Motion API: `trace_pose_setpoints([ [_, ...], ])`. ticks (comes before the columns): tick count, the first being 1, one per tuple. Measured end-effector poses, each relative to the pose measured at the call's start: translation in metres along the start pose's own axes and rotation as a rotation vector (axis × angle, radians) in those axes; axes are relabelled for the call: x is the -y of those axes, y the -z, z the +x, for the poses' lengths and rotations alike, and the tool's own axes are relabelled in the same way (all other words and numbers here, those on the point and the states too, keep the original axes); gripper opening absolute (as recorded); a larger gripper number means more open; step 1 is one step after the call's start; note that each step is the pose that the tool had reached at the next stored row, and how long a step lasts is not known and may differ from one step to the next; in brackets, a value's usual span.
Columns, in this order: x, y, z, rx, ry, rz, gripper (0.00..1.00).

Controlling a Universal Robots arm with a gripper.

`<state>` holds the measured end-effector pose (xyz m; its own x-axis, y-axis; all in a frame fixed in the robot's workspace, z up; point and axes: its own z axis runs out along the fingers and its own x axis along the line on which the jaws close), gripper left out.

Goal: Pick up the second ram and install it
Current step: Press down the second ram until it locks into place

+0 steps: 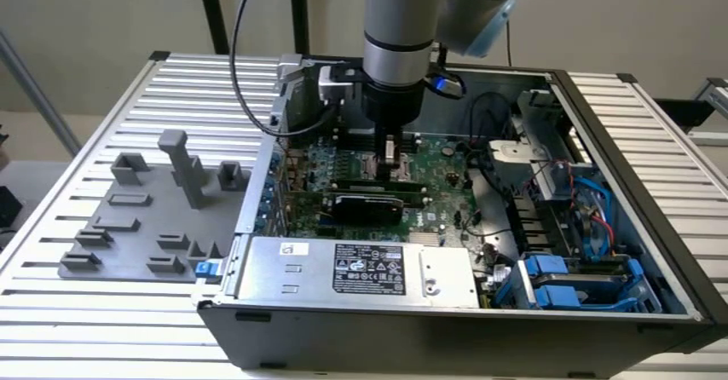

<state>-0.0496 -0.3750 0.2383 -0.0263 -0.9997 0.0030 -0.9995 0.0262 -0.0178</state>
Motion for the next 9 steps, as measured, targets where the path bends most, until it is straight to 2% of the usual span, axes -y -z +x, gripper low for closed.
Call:
trace_pose_setpoints([
  [2,0.0002,0.0054,0.0000,0.0001,0.000,-0.0009,0.00],
  [9,0.0002,0.0056,0.0000,0.0001,0.000,-0.0013,0.00],
])
